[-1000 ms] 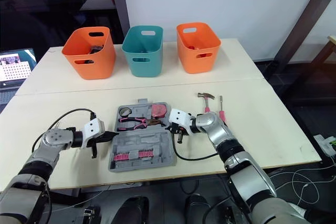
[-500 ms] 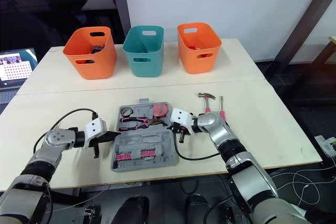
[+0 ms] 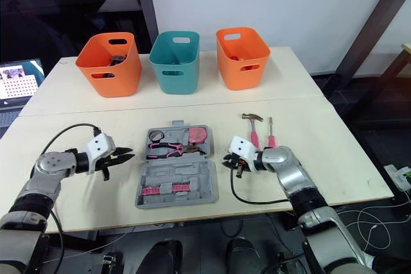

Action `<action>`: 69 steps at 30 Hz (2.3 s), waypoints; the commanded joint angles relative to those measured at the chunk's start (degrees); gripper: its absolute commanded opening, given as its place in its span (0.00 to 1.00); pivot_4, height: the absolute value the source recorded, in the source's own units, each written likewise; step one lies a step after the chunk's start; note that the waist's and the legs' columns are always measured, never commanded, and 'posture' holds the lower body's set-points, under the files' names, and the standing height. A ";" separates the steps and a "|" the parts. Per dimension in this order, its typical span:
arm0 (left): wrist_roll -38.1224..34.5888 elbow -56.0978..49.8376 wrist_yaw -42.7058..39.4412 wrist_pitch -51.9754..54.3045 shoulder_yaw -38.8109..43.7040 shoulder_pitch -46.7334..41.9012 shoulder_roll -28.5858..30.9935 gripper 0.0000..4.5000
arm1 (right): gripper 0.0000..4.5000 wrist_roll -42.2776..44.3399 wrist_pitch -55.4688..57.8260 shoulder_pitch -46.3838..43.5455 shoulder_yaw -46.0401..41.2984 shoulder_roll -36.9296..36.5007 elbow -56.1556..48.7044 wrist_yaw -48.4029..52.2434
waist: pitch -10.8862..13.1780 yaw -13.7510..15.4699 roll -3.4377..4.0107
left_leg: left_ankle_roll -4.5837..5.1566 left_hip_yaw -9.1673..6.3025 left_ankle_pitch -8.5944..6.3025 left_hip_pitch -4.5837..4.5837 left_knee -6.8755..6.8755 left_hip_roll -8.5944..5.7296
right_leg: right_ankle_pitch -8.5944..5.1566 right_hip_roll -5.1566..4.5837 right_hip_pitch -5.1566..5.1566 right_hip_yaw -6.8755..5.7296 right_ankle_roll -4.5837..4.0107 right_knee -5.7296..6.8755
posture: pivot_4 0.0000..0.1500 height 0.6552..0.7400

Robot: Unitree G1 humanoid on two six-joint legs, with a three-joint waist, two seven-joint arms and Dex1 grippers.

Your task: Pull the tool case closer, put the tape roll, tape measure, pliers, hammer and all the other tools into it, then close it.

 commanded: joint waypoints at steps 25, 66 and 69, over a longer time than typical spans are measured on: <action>-23.55 -48.30 5.87 31.43 30.95 43.30 5.24 1.00 | 0.98 29.37 35.31 15.17 -17.24 -15.57 -48.31 -2.89 | 0.54 0.25 0.70 | -0.05 -2.25 0.02 -0.19 -0.66 -1.34 | -1.01 -2.01 0.93 -3.02 0.45 -0.18 | 1.00 1.00; -10.53 -7.97 25.39 45.56 16.89 7.56 7.12 1.00 | 0.98 40.54 49.26 -10.73 -8.15 -16.16 -50.92 -9.76 | 0.54 0.78 0.11 | -0.08 -1.59 0.01 -0.20 -0.74 -1.10 | -0.89 -1.63 0.60 -2.37 0.47 -0.17 | 1.00 1.00; -9.48 -4.30 25.38 44.42 15.55 5.11 6.40 1.00 | 0.98 40.43 49.23 -10.36 -8.36 -16.44 -51.38 -10.72 | 0.56 0.20 0.00 | -0.08 -1.58 0.01 -0.19 -0.74 -1.09 | -0.89 -1.63 0.60 -2.34 0.48 -0.14 | 1.00 1.00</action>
